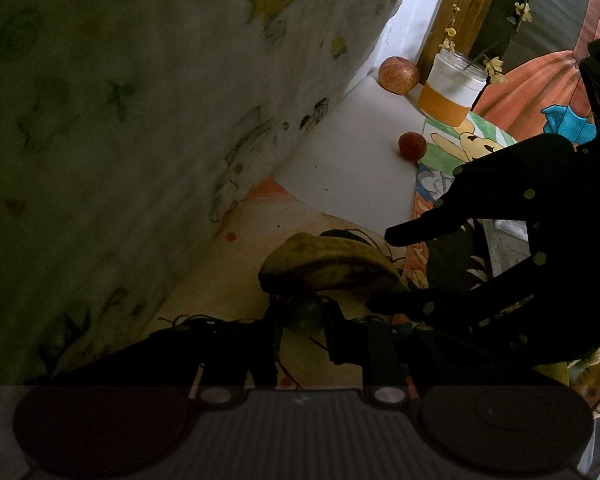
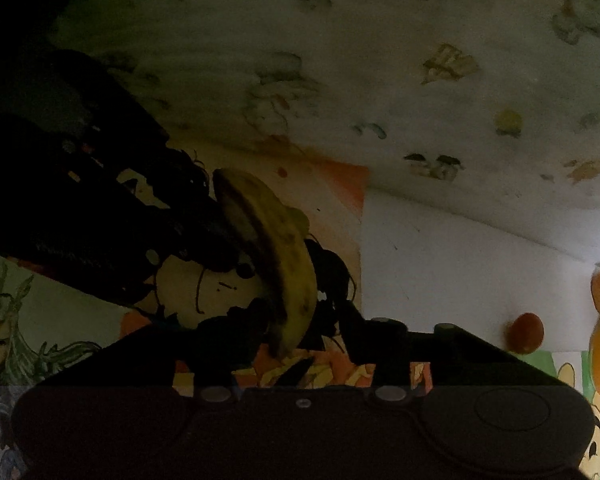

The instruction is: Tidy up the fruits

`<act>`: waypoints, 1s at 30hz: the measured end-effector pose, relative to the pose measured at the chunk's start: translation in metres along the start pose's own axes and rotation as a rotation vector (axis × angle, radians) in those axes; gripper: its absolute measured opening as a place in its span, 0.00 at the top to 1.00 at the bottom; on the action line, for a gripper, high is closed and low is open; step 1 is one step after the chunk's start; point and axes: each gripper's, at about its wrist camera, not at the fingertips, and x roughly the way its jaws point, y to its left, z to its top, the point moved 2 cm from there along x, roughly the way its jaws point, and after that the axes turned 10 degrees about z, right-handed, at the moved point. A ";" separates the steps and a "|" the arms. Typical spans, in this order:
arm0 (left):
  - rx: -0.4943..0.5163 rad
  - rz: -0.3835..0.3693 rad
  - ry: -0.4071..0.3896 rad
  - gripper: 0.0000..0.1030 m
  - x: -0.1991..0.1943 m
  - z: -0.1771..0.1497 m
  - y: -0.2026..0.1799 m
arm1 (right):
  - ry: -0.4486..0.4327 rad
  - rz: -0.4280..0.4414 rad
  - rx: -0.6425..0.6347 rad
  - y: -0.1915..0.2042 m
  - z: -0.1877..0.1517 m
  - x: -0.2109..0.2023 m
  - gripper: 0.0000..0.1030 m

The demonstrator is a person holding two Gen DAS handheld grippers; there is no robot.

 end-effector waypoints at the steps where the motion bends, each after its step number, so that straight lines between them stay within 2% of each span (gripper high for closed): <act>1: -0.001 0.000 0.000 0.77 0.000 0.000 0.000 | -0.002 0.005 -0.003 0.000 0.001 0.000 0.64; 3: -0.001 0.000 0.000 0.77 0.000 0.000 0.000 | -0.002 0.022 -0.007 0.000 0.002 0.000 0.73; 7: -0.001 0.000 0.000 0.77 0.000 0.000 0.000 | -0.016 0.027 0.023 0.001 -0.001 -0.001 0.74; 13: -0.007 0.003 0.005 0.77 -0.001 -0.002 0.000 | -0.063 0.040 0.169 0.000 -0.014 -0.013 0.74; 18: -0.011 0.002 0.009 0.77 -0.003 -0.004 0.000 | -0.081 0.038 0.231 0.003 -0.027 -0.021 0.74; 23: -0.011 -0.001 0.015 0.77 -0.006 -0.008 -0.003 | -0.109 0.020 0.301 0.007 -0.041 -0.029 0.74; 30: 0.003 -0.023 0.014 0.77 -0.011 -0.010 -0.014 | -0.146 -0.060 0.373 0.010 -0.067 -0.050 0.74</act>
